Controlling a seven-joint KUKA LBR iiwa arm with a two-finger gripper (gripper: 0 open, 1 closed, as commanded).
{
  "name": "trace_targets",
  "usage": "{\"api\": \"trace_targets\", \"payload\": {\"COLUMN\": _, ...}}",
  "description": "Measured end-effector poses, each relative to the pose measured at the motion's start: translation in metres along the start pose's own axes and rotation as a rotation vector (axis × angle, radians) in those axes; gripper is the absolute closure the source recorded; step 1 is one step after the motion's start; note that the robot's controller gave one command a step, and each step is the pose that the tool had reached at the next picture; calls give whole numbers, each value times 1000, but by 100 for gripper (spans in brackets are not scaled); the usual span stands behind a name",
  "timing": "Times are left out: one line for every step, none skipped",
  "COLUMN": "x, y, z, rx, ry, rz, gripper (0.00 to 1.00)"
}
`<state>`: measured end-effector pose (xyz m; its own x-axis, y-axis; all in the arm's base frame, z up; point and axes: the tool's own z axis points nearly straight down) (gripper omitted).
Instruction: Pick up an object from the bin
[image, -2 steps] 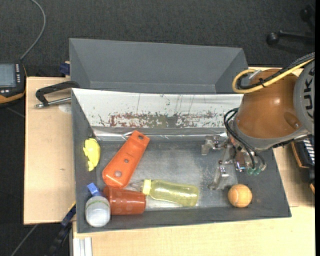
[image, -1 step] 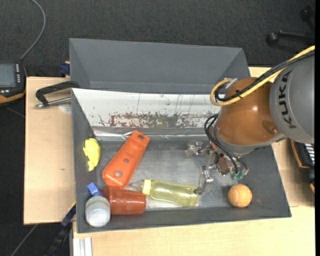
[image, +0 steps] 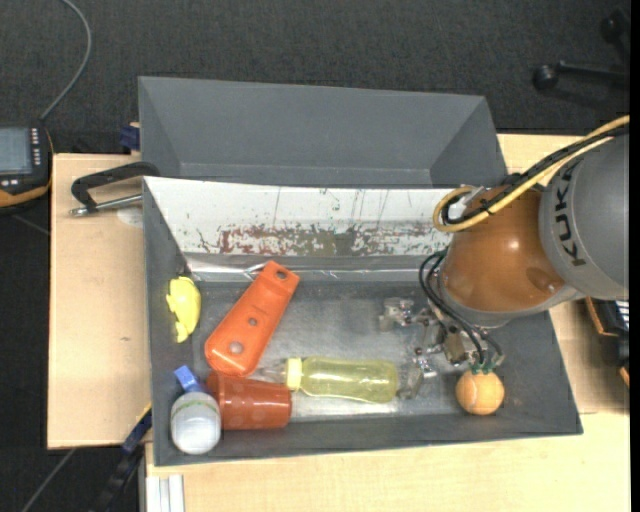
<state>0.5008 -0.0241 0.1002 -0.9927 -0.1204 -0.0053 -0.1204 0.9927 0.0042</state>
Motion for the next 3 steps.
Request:
{"api": "trace_targets", "payload": {"x": 2, "y": 18, "z": 10, "rx": 6, "ry": 7, "rz": -48, "gripper": 0}}
{"api": "trace_targets", "payload": {"x": 0, "y": 58, "z": 31, "rx": -3, "ry": 0, "rz": -69, "gripper": 0}}
{"api": "trace_targets", "payload": {"x": -11, "y": 68, "z": 30, "rx": 5, "ry": 2, "rz": -117, "gripper": 100}}
